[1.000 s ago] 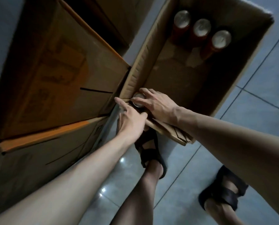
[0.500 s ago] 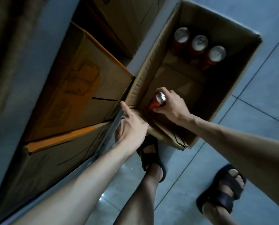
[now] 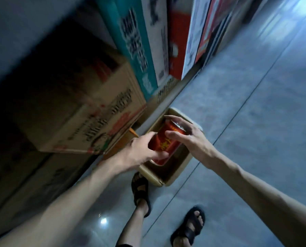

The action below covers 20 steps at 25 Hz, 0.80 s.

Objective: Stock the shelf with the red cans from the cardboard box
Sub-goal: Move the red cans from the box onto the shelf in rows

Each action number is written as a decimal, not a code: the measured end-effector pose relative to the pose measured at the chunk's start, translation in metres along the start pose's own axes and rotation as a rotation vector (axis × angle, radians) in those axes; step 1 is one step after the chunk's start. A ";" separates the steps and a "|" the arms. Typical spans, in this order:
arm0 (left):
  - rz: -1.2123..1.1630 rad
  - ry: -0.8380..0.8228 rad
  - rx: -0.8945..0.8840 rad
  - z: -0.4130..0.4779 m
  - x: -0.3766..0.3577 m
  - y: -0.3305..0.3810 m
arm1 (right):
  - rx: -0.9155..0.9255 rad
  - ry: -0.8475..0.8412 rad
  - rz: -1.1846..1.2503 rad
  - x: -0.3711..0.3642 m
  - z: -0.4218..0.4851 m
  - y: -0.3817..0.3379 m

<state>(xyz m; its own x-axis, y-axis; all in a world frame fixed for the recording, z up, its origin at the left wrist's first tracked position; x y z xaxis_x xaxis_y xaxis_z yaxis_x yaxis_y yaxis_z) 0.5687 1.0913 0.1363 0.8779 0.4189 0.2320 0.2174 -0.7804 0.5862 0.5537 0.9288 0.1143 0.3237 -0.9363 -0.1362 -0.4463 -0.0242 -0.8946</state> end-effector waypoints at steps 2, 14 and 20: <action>-0.040 0.052 -0.040 -0.057 0.017 0.047 | 0.019 -0.035 -0.039 -0.009 -0.028 -0.076; -0.354 0.378 -0.134 -0.326 0.065 0.184 | -0.007 -0.436 -0.318 -0.093 -0.150 -0.371; -0.200 0.694 -0.171 -0.366 0.105 0.210 | 0.111 -0.399 -0.723 -0.115 -0.138 -0.452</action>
<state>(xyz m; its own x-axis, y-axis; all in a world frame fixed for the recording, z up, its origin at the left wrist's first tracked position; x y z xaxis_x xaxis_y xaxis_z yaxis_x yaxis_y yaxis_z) 0.5502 1.1412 0.5678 0.3443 0.7870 0.5119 0.2255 -0.5986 0.7686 0.6032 0.9992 0.5929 0.7793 -0.5087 0.3659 0.0629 -0.5174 -0.8534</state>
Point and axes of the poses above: each hand's wrist, its own z-axis towards the middle knuckle, its own x-axis out of the back of the hand, y = z × x, the point moved 6 cm from there along z, towards the middle knuckle, and after that the axes turned 13 degrees about -y, right-handed, at the moved point
